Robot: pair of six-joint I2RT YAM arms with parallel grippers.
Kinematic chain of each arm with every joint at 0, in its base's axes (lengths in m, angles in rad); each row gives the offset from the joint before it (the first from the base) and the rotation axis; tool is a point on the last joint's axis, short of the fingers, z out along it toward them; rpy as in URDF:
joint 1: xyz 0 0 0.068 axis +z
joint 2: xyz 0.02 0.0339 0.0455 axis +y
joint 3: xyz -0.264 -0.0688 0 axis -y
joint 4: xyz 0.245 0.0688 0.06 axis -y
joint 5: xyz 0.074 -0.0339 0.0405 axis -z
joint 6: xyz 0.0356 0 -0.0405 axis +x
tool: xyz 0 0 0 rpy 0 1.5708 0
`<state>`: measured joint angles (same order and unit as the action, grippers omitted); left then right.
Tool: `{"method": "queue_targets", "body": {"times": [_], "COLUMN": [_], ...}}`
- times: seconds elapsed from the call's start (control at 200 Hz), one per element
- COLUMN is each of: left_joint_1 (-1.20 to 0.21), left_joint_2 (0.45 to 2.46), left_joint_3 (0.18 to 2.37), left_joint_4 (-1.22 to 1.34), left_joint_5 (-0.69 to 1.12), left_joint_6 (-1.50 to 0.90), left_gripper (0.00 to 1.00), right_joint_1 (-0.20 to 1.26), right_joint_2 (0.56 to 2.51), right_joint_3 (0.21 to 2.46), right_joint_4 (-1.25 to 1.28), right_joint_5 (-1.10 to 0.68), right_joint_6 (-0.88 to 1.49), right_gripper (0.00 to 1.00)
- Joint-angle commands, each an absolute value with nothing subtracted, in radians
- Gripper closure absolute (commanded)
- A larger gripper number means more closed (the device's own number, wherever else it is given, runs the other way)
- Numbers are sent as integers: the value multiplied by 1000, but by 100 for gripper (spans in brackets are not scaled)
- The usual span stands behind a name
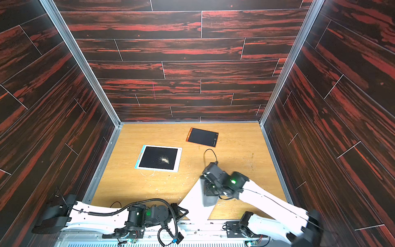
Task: Wipe the drawing tablet
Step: Wipe the dirt from the drawing tablet.
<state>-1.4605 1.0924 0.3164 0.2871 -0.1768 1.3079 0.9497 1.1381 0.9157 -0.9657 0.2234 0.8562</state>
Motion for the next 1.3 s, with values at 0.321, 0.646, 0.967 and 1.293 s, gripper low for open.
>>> {"method": "queue_targets", "body": {"times": [0.321, 0.646, 0.967, 1.293], "left_joint_1": [-1456, -1456, -1459, -1459], "left_joint_2": [1075, 1059, 1073, 1086], "left_joint_3": [337, 342, 345, 347], "left_joint_4": [239, 221, 227, 236], "left_joint_5": [-182, -187, -183, -181], "left_joint_6": [1302, 1304, 1305, 1302], "left_gripper": [100, 100, 100, 100], "right_joint_1": [1032, 1116, 960, 956], "right_joint_2": [1451, 1460, 1179, 1399], "right_joint_3": [891, 1005, 1107, 990], "right_joint_4": [-801, -398, -977, -1154], "right_joint_5": [249, -434, 345, 571], "right_joint_6": [851, 805, 801, 965], "right_gripper": [100, 100, 100, 100]}}
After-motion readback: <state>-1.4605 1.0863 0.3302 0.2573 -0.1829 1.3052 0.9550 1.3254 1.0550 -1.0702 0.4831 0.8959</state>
